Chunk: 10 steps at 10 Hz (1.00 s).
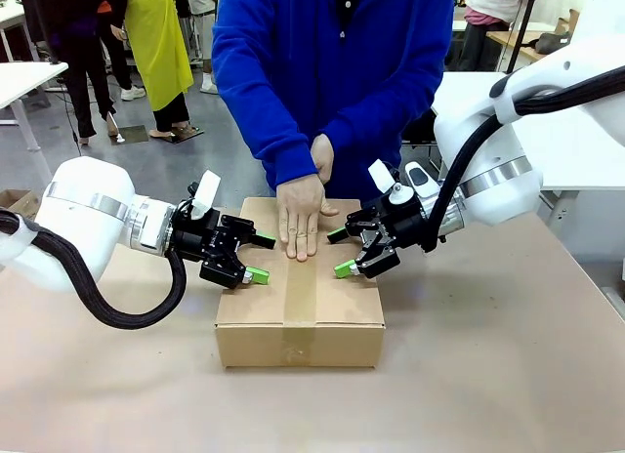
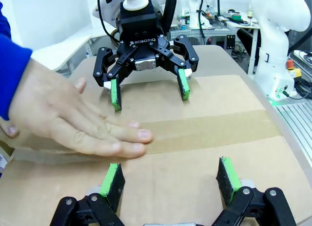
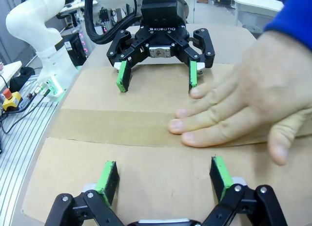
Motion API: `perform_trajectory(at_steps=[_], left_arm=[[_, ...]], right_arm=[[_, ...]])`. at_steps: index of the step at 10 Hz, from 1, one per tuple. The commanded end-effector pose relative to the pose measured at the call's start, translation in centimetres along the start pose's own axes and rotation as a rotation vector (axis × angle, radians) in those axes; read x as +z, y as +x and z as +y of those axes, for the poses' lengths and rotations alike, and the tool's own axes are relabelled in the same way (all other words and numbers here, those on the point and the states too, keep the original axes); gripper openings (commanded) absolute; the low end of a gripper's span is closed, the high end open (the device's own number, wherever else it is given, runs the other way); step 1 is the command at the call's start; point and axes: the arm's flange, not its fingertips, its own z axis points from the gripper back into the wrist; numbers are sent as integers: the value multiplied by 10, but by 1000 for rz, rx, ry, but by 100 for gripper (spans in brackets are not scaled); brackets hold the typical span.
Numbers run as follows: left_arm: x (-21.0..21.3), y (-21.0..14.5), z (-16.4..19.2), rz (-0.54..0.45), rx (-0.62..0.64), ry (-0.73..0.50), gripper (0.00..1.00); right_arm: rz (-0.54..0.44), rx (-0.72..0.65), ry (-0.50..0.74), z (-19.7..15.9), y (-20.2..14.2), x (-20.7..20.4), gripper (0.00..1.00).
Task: Pack the gift set into the box.
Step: Press and hold the closed box until the human finishes sealing it.
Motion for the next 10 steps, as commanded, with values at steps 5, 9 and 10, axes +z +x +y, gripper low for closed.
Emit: perform_trajectory(at_steps=[5, 9, 10], left_arm=[[2, -3, -2, -5, -19, -1, 100], [2, -3, -2, -5, -19, -1, 100], [2, -3, -2, -5, -19, -1, 100]], right_arm=[[-5, -11, -11, 2, -2, -1, 100], [-5, -11, -11, 2, -2, -1, 100], [-5, -11, -11, 2, -2, -1, 100]])
